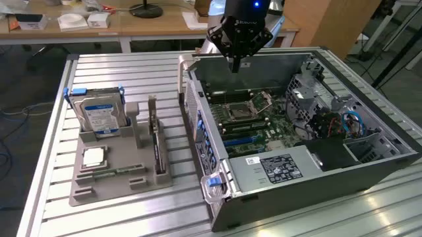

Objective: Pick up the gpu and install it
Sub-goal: 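Reach for the gpu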

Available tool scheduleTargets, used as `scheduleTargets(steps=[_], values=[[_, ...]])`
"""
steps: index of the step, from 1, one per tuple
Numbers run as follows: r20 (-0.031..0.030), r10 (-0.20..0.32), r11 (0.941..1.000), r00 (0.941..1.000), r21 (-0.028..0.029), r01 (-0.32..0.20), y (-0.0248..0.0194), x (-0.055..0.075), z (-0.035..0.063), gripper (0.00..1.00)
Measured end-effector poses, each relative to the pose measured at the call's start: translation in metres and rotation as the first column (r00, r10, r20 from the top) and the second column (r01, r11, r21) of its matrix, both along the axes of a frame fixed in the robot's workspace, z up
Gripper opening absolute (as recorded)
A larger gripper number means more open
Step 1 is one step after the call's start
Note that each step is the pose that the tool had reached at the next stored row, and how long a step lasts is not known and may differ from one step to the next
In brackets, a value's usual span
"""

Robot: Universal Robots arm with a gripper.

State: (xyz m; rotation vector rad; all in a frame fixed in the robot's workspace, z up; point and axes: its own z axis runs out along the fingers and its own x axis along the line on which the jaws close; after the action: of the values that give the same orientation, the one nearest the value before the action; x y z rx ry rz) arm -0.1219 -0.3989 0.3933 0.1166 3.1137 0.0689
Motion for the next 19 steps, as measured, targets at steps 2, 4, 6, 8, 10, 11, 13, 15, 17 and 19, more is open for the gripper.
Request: scheduleTargets(steps=[2,4,6,8,10,11,13,15,17,19], values=[[0.0000,0.000,1.0000,1.0000,0.0000,0.000,0.0000,0.000,0.0000,0.11],[0.0001,0.000,1.0000,1.0000,0.0000,0.000,0.0000,0.000,0.0000,0.11],[0.0000,0.000,1.0000,1.0000,-0.0001,0.000,0.0000,0.000,0.0000,0.11],[0.0000,0.000,1.0000,1.0000,0.0000,0.000,0.0000,0.000,0.0000,0.11],[0.0000,0.000,1.0000,1.0000,0.0000,0.000,0.0000,0.000,0.0000,0.11],[0.0000,0.000,1.0000,1.0000,0.0000,0.000,0.0000,0.000,0.0000,0.11],[0.0000,0.000,1.0000,1.0000,-0.0001,0.000,0.0000,0.000,0.0000,0.11],[0.0001,0.000,1.0000,1.0000,0.0000,0.000,0.0002,-0.003,-0.0004,0.11],[-0.0002,0.000,1.0000,1.0000,-0.0003,0.000,0.0006,-0.009,-0.0010,0.11],[0.0000,0.000,1.0000,1.0000,-0.0001,0.000,0.0011,-0.018,-0.0022,0.11]])
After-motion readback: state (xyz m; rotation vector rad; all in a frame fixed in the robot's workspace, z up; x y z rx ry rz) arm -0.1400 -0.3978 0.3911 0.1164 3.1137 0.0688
